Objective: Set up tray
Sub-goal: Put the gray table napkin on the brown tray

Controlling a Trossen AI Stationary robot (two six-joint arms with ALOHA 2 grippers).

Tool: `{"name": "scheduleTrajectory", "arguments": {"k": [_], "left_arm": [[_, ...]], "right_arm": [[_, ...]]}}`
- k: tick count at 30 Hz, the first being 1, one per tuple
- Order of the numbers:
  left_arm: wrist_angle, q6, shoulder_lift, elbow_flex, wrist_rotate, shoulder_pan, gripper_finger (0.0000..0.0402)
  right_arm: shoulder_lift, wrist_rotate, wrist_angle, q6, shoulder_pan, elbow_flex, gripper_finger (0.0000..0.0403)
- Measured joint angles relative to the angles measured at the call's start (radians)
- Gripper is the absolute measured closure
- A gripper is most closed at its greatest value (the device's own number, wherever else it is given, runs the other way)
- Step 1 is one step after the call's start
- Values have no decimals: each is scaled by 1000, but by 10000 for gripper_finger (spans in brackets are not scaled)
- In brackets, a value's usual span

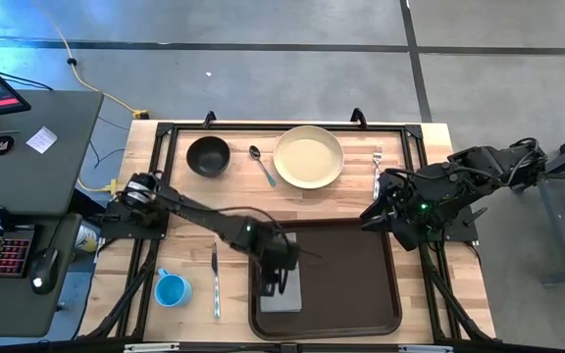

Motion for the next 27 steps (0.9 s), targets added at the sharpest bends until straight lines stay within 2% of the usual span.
{"name": "scheduleTrajectory", "arguments": {"k": [2,4,8,15,20,27], "left_arm": [[-4,-43,12,-7,-14,-25,207],[69,-89,37,-1,-13,-46,215],[117,-138,87,-2,-10,-88,226],[114,-207,123,-5,-14,-137,231],[168,-216,129,-3,-50,-166,234],[162,-218,167,-6,-62,-181,234]], "right_arm": [[0,10,0,5,0,0,263],[0,18,1,8,0,0,263],[5,20,-5,51,1,0,263],[73,2,-11,119,54,0,263],[144,-4,-4,145,107,0,263],[217,-3,-3,199,161,-1,263]]}}
